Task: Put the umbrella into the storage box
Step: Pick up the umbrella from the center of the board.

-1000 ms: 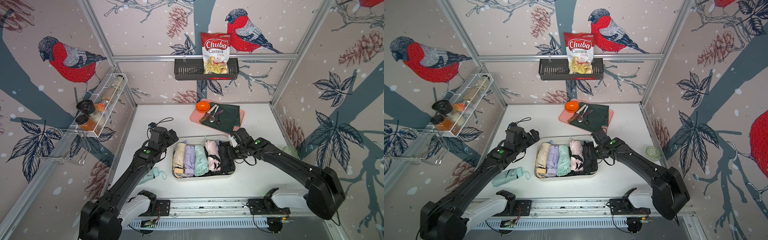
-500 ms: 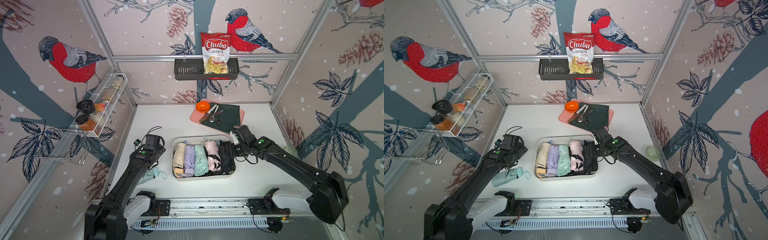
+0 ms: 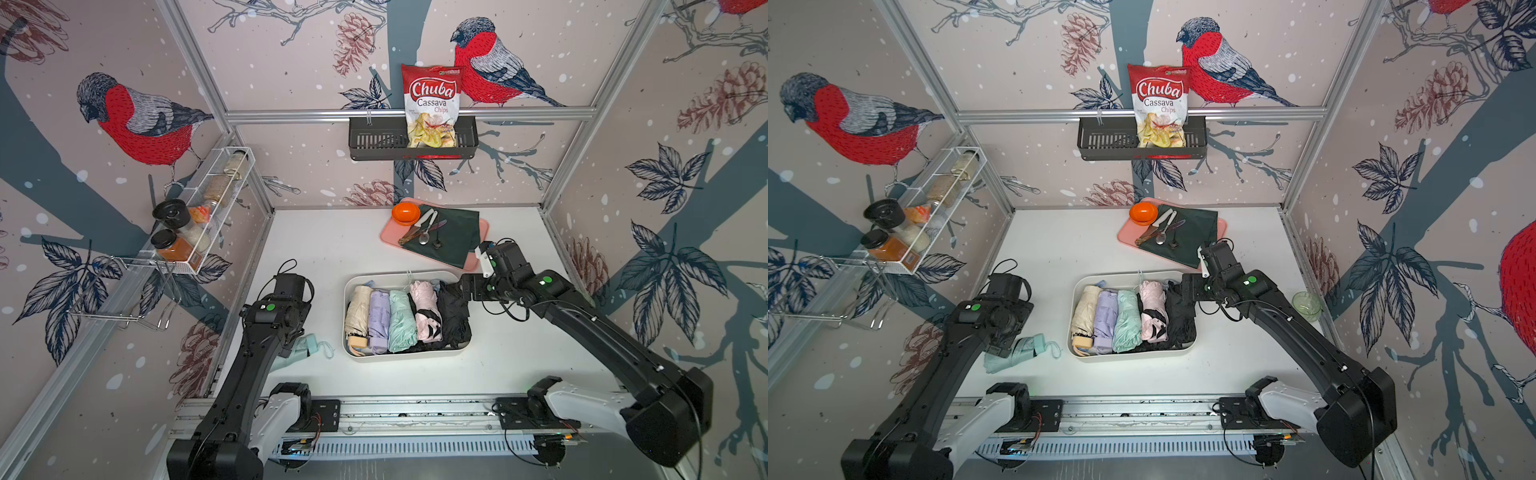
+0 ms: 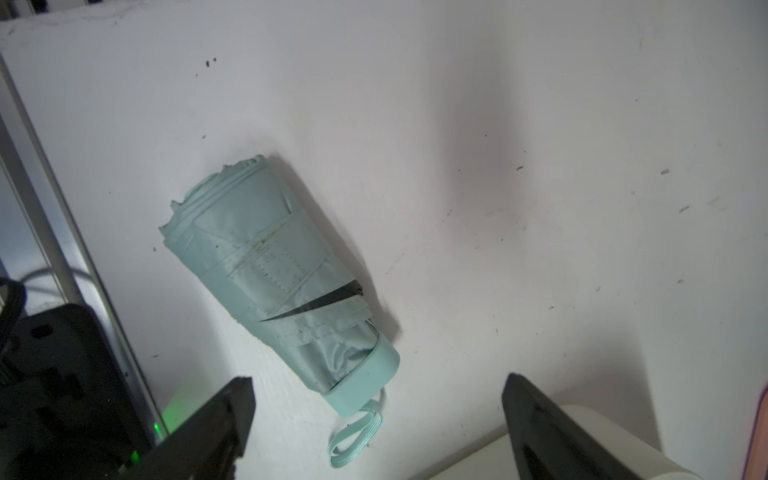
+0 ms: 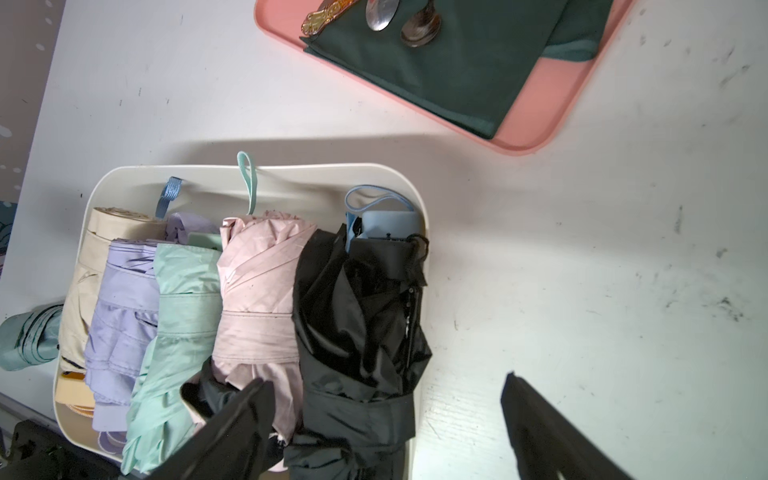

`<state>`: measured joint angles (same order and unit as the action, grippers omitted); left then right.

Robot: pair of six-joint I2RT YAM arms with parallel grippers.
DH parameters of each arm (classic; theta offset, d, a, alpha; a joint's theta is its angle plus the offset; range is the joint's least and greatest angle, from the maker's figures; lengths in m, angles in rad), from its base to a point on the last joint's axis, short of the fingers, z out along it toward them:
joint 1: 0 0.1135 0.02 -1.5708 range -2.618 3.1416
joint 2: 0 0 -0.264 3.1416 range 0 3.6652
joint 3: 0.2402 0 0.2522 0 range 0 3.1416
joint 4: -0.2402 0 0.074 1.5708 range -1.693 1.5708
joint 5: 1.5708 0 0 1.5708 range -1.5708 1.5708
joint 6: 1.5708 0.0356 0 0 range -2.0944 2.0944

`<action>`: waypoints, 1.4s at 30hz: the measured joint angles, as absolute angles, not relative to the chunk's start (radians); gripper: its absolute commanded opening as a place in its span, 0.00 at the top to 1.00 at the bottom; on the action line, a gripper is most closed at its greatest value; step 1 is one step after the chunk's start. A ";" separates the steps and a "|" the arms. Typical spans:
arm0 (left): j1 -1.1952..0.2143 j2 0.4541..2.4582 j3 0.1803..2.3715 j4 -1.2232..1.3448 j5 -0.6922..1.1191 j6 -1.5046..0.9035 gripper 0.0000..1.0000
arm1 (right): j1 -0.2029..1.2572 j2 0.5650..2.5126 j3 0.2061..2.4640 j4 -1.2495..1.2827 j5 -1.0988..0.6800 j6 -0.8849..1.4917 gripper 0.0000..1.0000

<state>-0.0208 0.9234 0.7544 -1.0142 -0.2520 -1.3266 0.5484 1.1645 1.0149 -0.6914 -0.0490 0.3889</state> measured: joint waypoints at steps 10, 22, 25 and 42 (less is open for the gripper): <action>0.048 0.908 0.660 -1.021 -0.183 -1.390 0.04 | 0.486 1.150 1.015 -0.691 -0.090 0.339 0.09; 0.113 0.993 0.543 -0.881 -0.110 -1.361 0.06 | 0.422 1.143 1.011 -0.692 -0.129 0.335 0.09; 0.120 1.024 0.522 -0.833 -0.104 -1.353 0.12 | 0.414 1.145 1.011 -0.692 -0.138 0.332 0.09; 0.123 1.184 0.524 -0.662 -0.070 -1.137 0.65 | 0.401 1.206 1.010 -0.648 -0.208 0.340 0.09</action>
<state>0.1226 1.1835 0.5240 -0.6617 -0.0696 -1.1374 0.4007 1.2064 1.0096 -0.6476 -0.2081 0.3397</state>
